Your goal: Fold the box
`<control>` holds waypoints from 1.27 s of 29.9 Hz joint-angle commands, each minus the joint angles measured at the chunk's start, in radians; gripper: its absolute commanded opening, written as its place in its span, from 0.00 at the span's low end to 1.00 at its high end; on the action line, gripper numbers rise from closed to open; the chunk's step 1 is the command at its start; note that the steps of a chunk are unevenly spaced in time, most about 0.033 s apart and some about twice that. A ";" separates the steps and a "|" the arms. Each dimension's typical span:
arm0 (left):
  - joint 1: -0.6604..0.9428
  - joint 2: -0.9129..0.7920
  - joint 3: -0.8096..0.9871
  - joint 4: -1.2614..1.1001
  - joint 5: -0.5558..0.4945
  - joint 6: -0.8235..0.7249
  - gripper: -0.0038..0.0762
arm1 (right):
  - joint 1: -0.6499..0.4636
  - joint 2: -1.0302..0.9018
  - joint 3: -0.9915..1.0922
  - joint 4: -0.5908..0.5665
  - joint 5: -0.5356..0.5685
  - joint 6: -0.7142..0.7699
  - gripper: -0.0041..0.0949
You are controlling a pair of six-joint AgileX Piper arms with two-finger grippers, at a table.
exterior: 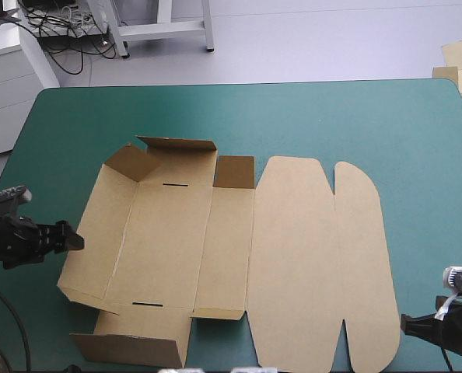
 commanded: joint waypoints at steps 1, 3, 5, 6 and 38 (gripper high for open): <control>-0.010 0.002 0.064 -0.120 0.027 0.090 0.82 | 0.000 0.009 -0.023 -0.004 -0.001 -0.002 0.02; -0.023 0.005 0.096 -0.174 0.022 0.158 0.80 | 0.000 0.009 -0.023 -0.004 -0.001 -0.002 0.02; -0.047 0.005 0.101 -0.182 0.003 0.183 0.79 | 0.000 0.009 -0.023 -0.004 -0.001 -0.002 0.02; -0.062 0.005 0.101 -0.171 -0.011 0.185 0.78 | 0.000 0.009 -0.023 -0.004 -0.001 -0.002 0.02; -0.311 0.068 0.097 0.117 -0.160 0.074 0.04 | 0.000 0.009 -0.023 0.022 0.005 -0.006 0.02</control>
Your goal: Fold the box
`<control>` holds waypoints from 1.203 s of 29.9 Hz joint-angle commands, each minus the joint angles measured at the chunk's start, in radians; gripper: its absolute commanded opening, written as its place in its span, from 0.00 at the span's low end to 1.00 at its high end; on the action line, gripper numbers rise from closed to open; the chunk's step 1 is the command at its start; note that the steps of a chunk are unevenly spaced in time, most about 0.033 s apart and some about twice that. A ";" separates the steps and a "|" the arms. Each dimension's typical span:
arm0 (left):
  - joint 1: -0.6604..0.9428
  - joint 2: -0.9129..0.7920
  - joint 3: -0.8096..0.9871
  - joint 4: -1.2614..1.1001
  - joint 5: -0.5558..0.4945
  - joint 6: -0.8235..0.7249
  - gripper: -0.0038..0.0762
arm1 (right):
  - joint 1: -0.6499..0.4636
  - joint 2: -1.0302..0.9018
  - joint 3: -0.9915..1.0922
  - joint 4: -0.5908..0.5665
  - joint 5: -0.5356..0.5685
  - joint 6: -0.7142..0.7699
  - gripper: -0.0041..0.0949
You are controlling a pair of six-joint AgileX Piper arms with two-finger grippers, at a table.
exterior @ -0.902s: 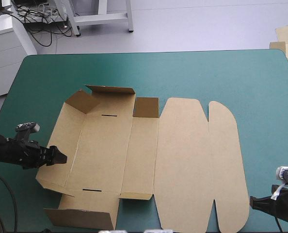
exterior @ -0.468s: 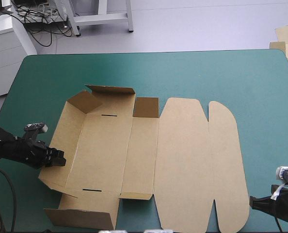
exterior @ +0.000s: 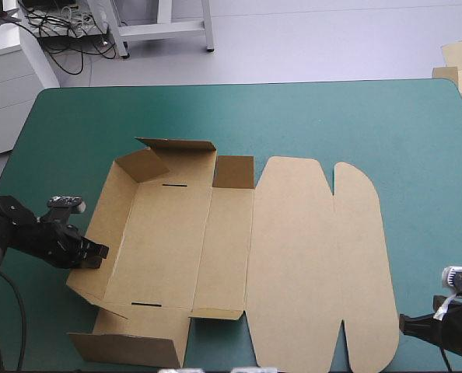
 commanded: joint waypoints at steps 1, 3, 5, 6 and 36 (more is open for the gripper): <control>-0.068 -0.014 -0.019 0.099 -0.062 -0.036 0.04 | 0.000 0.009 -0.023 0.005 0.005 -0.006 0.02; -0.107 -0.014 -0.040 0.153 -0.079 -0.081 0.04 | 0.000 0.009 -0.023 0.005 0.005 -0.006 0.02; -0.156 -0.014 -0.073 0.200 -0.086 -0.094 0.04 | 0.000 0.009 -0.023 0.005 0.005 -0.006 0.02; -0.183 -0.014 -0.089 0.215 -0.093 -0.094 0.04 | 0.000 0.009 -0.023 0.005 0.005 -0.006 0.02; -1.091 0.043 -0.434 1.076 -0.717 -0.199 0.04 | 0.000 0.009 -0.023 0.005 0.005 -0.006 0.02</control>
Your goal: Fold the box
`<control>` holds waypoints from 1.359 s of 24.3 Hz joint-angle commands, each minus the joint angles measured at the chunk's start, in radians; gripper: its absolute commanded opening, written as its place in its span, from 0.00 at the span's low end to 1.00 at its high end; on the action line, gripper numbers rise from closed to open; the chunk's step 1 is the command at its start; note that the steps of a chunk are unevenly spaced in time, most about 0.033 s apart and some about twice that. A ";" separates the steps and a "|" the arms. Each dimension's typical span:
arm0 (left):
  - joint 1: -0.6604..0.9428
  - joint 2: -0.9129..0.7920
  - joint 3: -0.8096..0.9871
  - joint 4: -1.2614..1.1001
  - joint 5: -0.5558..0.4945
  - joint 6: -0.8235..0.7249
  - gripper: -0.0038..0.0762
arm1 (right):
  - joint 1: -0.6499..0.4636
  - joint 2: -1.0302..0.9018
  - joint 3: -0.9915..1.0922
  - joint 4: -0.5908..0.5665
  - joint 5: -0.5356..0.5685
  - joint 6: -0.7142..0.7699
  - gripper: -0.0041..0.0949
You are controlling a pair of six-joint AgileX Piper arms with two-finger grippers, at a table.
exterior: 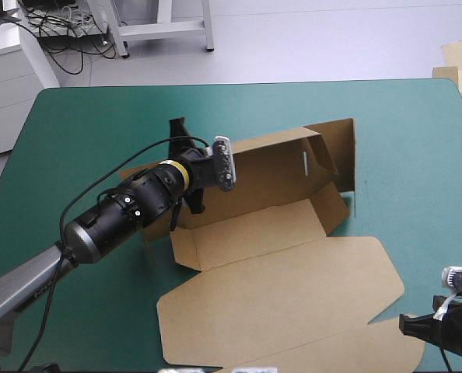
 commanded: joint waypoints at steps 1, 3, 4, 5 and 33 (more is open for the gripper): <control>-0.063 -0.032 -0.036 0.076 -0.171 -0.002 0.04 | 0.000 0.009 -0.023 0.003 0.005 -0.006 0.02; -0.091 -0.032 -0.036 0.098 -0.198 -0.002 0.04 | 0.000 0.009 -0.023 0.003 0.003 -0.006 0.02; -0.102 -0.031 -0.036 0.111 -0.200 -0.002 0.04 | 0.000 0.009 -0.023 0.003 0.003 -0.006 0.02; -0.111 -0.027 -0.036 0.117 -0.195 -0.002 0.04 | 0.000 0.009 -0.023 0.003 0.001 -0.006 0.02; -0.364 0.132 0.102 1.135 0.113 -0.868 0.04 | 0.000 0.011 -0.023 0.124 -0.017 -0.072 0.26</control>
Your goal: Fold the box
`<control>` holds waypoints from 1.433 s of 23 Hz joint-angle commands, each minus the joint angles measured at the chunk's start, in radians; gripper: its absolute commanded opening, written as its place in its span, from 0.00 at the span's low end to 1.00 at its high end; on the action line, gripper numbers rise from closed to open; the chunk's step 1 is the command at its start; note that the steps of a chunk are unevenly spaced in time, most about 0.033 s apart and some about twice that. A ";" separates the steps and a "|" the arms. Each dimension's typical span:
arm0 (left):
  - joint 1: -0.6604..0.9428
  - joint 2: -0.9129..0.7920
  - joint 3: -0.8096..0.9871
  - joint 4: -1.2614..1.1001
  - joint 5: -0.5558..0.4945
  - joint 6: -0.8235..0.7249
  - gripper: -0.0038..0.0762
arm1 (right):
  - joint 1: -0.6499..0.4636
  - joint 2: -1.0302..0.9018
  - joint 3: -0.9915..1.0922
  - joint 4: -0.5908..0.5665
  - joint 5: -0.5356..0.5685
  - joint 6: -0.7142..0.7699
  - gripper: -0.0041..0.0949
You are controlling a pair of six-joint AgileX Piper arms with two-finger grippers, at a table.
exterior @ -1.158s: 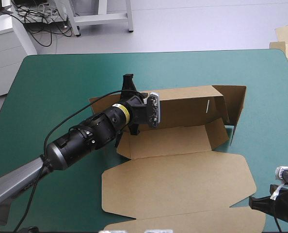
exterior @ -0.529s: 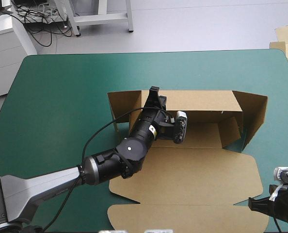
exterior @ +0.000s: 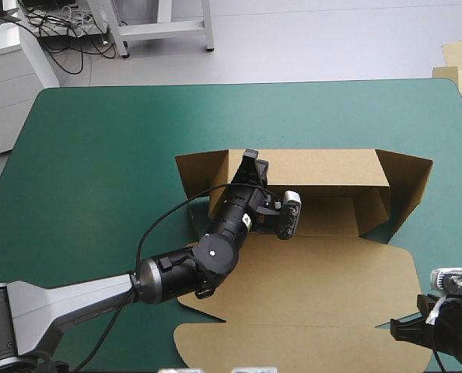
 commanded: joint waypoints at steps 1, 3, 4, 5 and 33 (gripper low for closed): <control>-0.008 -0.020 -0.020 0.047 0.018 -0.014 0.04 | 0.000 0.011 -0.023 0.040 -0.017 0.016 0.31; -0.008 -0.009 -0.020 0.047 0.024 -0.014 0.04 | 0.000 0.011 -0.023 0.044 -0.017 0.016 0.45; -0.008 -0.006 -0.020 0.049 0.024 -0.014 0.04 | 0.000 0.011 -0.023 0.044 -0.017 0.016 0.52; -0.008 0.000 -0.020 0.049 0.027 -0.014 0.04 | 0.000 0.011 -0.023 0.044 -0.017 0.016 0.56; -0.008 0.043 -0.020 0.079 0.080 -0.029 0.04 | 0.000 0.963 -0.865 0.067 -0.319 -0.048 0.67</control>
